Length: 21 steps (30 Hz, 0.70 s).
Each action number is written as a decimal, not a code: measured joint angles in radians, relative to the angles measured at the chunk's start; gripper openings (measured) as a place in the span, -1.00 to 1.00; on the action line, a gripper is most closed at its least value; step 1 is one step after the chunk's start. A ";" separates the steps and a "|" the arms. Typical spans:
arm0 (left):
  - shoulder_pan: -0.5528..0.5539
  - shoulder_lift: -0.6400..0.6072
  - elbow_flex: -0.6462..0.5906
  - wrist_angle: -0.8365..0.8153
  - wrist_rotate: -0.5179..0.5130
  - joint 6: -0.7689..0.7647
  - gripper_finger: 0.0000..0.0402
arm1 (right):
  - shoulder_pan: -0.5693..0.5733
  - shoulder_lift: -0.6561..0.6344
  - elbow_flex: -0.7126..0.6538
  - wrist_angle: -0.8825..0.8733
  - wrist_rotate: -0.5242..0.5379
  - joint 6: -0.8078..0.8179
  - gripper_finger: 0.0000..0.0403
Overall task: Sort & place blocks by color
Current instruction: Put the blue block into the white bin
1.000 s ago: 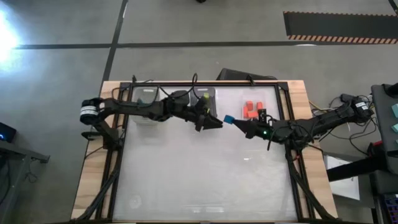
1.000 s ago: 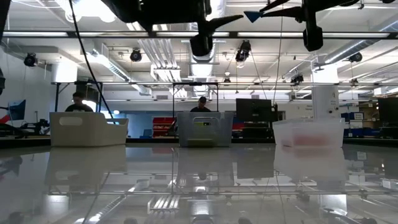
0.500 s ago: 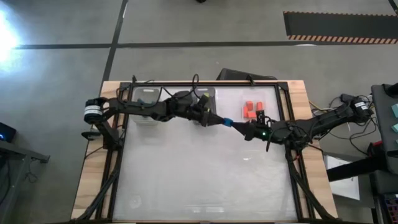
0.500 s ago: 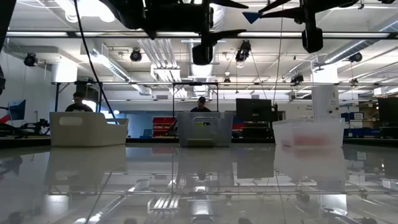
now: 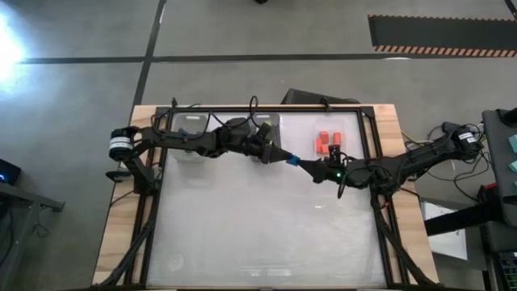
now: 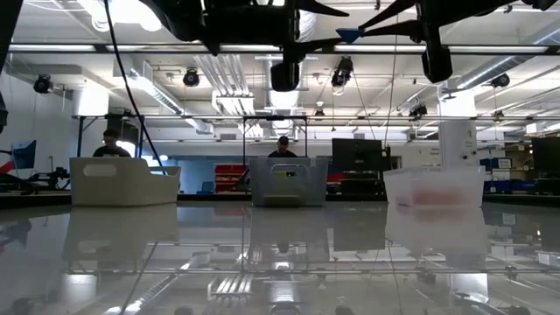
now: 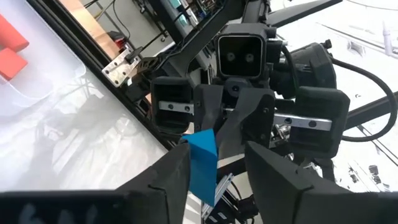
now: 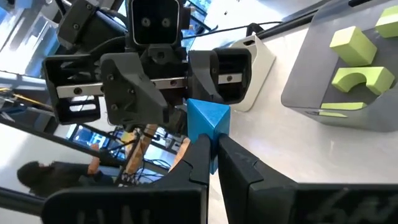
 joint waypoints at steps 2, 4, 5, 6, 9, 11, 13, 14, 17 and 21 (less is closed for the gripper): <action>0.000 0.000 -0.001 -0.004 -0.001 0.000 -0.38 | -0.004 0.000 0.000 0.001 0.000 0.007 -0.96; 0.000 0.000 -0.002 -0.008 -0.002 0.000 -0.42 | -0.010 0.002 0.000 0.005 -0.001 0.009 -0.96; 0.000 0.000 -0.002 -0.009 -0.002 0.000 -0.44 | -0.013 0.001 0.000 0.004 -0.002 0.008 -0.96; 0.001 0.000 -0.003 -0.008 -0.001 0.000 -0.44 | -0.014 0.001 0.000 0.005 -0.002 0.006 -0.96; 0.001 0.000 -0.005 -0.009 -0.001 0.000 -0.45 | -0.020 0.001 0.000 0.006 -0.004 0.004 -0.96; 0.001 0.000 -0.005 -0.009 -0.001 0.004 -0.45 | -0.021 0.002 0.000 0.008 -0.003 0.005 -0.96; 0.001 0.000 -0.005 -0.009 -0.001 0.008 -0.47 | -0.022 0.003 0.000 0.008 -0.003 0.004 -0.96; 0.001 0.000 -0.005 -0.009 -0.001 0.008 -0.49 | -0.024 0.003 0.000 0.008 -0.003 0.004 -0.96; 0.001 0.000 -0.006 -0.010 -0.002 0.008 -0.63 | -0.030 0.003 0.000 0.011 -0.004 0.000 -0.96; 0.002 0.000 -0.008 -0.016 -0.005 0.012 -0.90 | -0.035 0.003 0.000 0.010 -0.005 0.000 -0.96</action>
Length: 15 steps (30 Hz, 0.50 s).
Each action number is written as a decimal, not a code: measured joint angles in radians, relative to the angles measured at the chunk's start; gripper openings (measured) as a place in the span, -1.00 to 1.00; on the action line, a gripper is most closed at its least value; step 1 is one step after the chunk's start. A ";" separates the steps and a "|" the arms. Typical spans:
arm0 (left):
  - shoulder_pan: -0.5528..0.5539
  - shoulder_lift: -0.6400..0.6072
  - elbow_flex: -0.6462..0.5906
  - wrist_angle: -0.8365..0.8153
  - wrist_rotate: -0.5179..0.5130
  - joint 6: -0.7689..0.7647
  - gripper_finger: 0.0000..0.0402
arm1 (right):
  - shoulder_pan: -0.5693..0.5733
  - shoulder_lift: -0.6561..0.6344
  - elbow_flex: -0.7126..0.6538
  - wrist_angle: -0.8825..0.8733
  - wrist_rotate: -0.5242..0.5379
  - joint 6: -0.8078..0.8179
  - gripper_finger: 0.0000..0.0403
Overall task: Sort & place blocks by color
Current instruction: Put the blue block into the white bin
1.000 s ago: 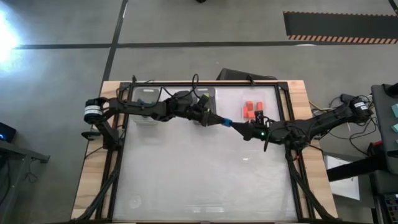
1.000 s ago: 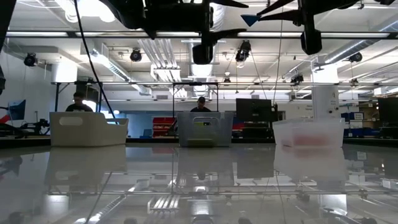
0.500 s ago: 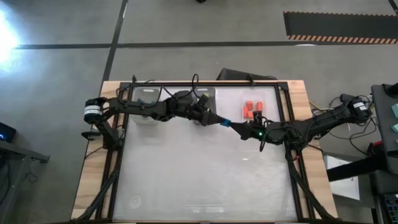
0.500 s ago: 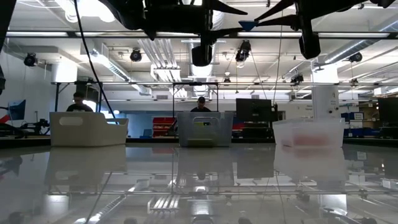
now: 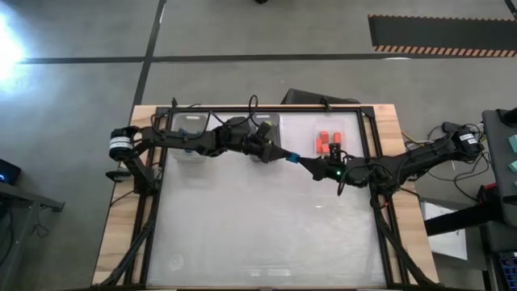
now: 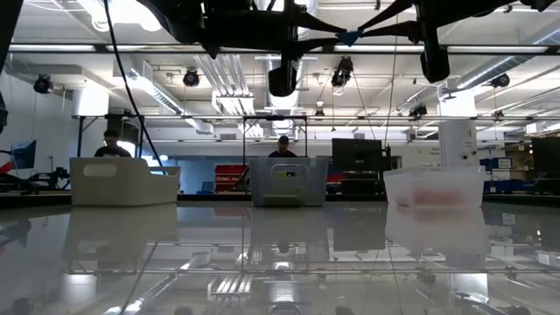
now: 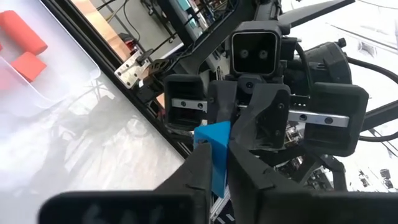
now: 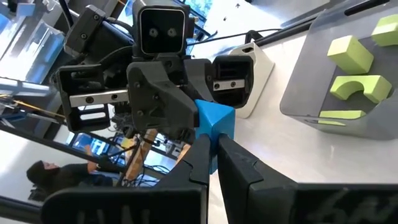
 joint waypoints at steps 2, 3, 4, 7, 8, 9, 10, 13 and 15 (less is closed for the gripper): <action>0.001 0.000 0.000 0.000 0.000 0.007 -0.94 | 0.000 0.000 0.000 -0.001 0.003 -0.001 -0.96; 0.001 0.000 0.000 0.000 0.000 0.011 -0.94 | 0.000 0.000 0.000 -0.001 0.004 -0.002 -0.96; 0.000 0.000 0.000 0.001 0.000 0.014 -0.94 | 0.000 0.000 0.000 -0.001 0.005 -0.005 -0.96; 0.001 0.000 0.000 0.003 0.000 0.014 -0.97 | 0.000 0.000 0.000 -0.001 0.005 -0.017 -0.95; 0.001 0.000 0.000 0.005 0.001 0.014 -0.97 | 0.000 0.000 0.000 0.000 0.005 -0.019 -0.93; 0.001 0.000 0.000 0.006 0.001 0.014 -0.97 | 0.000 0.000 0.000 0.000 0.005 -0.019 -0.91; 0.001 0.000 0.000 0.007 0.001 0.014 -0.98 | 0.000 0.000 0.000 0.000 0.005 -0.019 -0.88; 0.001 0.000 0.002 0.009 0.006 0.014 -0.99 | -0.004 0.000 0.000 0.000 0.005 -0.019 -0.75; 0.001 0.000 0.002 0.011 0.010 0.014 -1.00 | -0.007 0.000 0.000 0.002 0.006 -0.019 -0.64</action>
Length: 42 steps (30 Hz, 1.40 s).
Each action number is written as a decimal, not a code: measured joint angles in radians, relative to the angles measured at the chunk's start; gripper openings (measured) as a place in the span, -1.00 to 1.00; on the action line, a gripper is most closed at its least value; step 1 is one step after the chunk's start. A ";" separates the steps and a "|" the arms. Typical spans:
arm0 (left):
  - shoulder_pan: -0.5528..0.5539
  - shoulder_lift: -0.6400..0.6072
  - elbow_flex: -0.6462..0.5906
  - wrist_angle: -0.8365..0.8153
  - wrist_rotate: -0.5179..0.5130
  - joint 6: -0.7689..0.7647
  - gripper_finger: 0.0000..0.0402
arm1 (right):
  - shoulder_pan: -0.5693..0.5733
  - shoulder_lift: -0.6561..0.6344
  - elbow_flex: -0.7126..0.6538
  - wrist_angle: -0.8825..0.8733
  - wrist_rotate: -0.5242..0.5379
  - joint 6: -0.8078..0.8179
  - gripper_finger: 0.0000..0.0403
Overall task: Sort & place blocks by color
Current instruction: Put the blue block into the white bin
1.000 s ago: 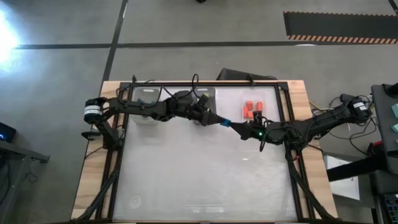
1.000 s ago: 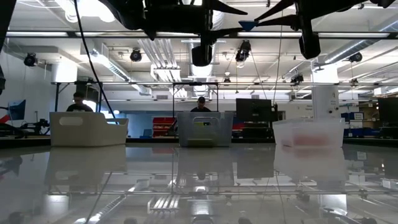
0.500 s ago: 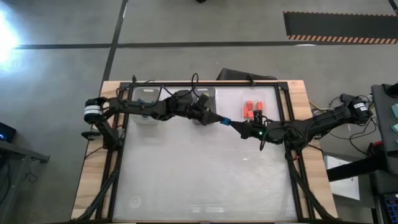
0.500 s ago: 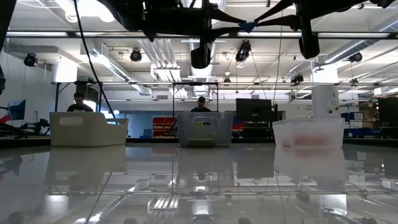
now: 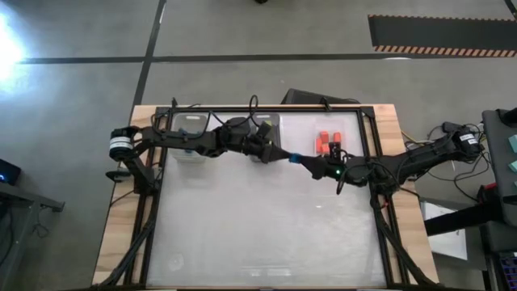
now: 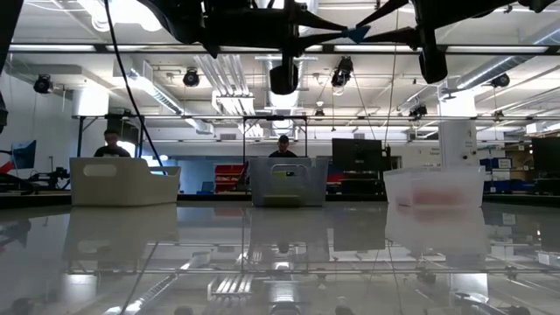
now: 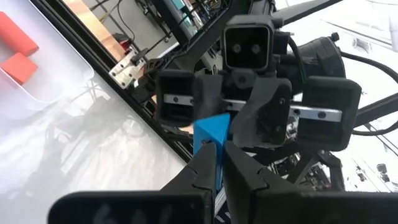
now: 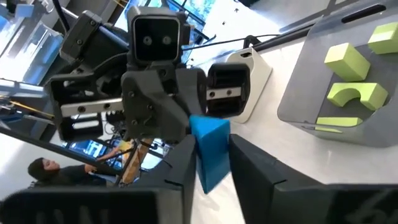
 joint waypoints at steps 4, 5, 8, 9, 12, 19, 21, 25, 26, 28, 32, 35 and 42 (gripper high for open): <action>0.000 0.000 0.000 0.000 0.011 0.000 -0.99 | -0.006 0.000 0.000 0.000 0.003 0.000 -0.46; 0.000 0.000 0.001 0.001 0.011 0.000 -0.99 | -0.006 0.000 0.000 0.000 0.004 0.000 -0.42; 0.001 0.000 0.001 0.002 0.010 0.000 -0.99 | -0.008 0.001 0.000 -0.001 0.006 0.005 -0.37; 0.002 0.000 0.001 0.002 0.010 0.000 -0.99 | -0.011 0.001 0.000 -0.001 0.003 0.011 -0.39; 0.004 0.000 0.001 -0.001 0.003 0.000 -0.99 | -0.014 0.001 0.000 0.000 0.002 -0.001 -0.58; 0.013 -0.003 0.001 -0.002 0.002 0.000 -0.99 | -0.013 -0.003 -0.001 0.006 0.016 -0.033 -0.91; 0.019 -0.008 0.000 -0.003 0.003 0.000 -0.99 | -0.013 -0.005 -0.001 0.010 0.016 -0.033 -0.92; 0.035 -0.029 0.000 -0.001 0.003 0.001 -0.99 | -0.014 -0.017 -0.001 0.025 0.005 -0.047 -0.94; 0.037 -0.033 0.000 0.001 0.003 0.004 -0.99 | -0.014 -0.021 0.000 0.028 0.000 -0.054 -0.95; 0.042 -0.039 0.000 0.006 0.003 0.011 -0.99 | -0.019 -0.021 0.000 0.045 -0.002 -0.074 -0.95; 0.049 -0.046 0.000 0.008 0.003 0.012 -1.00 | -0.028 -0.021 0.000 0.091 -0.003 -0.111 -0.95; 0.050 -0.048 0.000 0.005 0.003 0.023 -1.00 | -0.033 -0.021 0.000 0.095 -0.002 -0.115 -0.95; 0.055 -0.072 0.000 -0.002 0.003 0.028 -1.00 | -0.039 -0.021 0.000 0.130 -0.002 -0.141 -0.95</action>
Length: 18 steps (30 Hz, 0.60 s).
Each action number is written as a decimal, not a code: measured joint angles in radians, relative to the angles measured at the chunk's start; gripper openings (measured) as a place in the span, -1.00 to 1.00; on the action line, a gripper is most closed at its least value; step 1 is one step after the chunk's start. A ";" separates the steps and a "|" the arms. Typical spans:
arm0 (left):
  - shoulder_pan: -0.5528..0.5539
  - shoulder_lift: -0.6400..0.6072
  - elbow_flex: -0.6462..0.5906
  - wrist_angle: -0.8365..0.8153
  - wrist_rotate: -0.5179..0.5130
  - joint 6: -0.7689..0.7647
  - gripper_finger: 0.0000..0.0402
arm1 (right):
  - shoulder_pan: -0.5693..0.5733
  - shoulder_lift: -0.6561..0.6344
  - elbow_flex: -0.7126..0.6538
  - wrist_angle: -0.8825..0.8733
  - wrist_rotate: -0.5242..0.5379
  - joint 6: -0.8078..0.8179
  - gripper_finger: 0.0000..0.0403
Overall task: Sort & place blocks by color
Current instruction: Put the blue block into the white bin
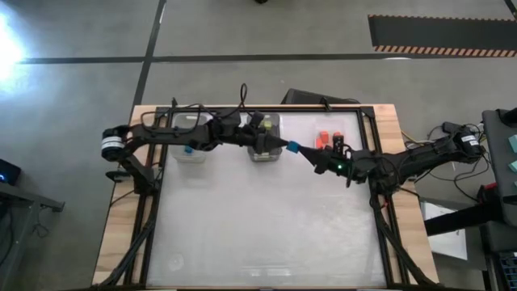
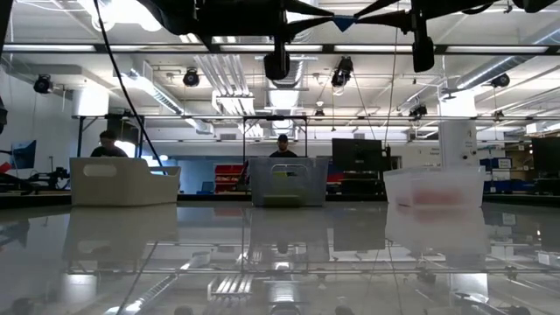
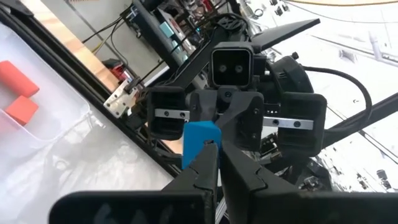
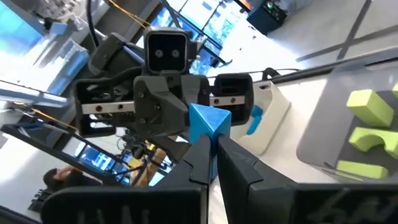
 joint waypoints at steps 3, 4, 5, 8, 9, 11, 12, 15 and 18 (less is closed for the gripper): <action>0.002 -0.009 0.000 0.002 0.000 0.017 -1.00 | 0.000 0.000 0.000 0.031 0.000 -0.024 -0.96; 0.002 -0.010 0.000 0.003 0.000 0.023 -1.00 | 0.000 0.000 0.000 0.031 0.000 -0.024 -0.96; 0.002 -0.013 0.000 0.001 0.000 0.025 -1.00 | 0.000 0.000 0.000 0.031 0.000 -0.024 -0.96; 0.006 -0.015 0.000 -0.001 0.000 0.025 -1.00 | 0.000 0.000 0.000 0.031 0.000 -0.025 -0.96; 0.009 -0.020 -0.001 -0.001 0.000 0.025 -1.00 | 0.000 0.000 0.000 0.032 0.000 -0.026 -0.96; 0.020 -0.030 -0.002 0.000 0.001 0.025 -1.00 | 0.000 0.000 0.000 0.033 0.000 -0.033 -0.96; 0.028 -0.037 -0.002 -0.001 0.003 0.025 -1.00 | 0.000 0.000 0.000 0.034 0.000 -0.036 -0.96; 0.067 -0.070 -0.002 -0.002 0.050 0.025 -1.00 | -0.013 0.003 0.000 0.035 -0.001 -0.040 -0.96; 0.116 -0.129 -0.002 -0.002 0.105 0.025 -1.00 | -0.053 0.029 0.016 0.036 -0.023 -0.072 -0.96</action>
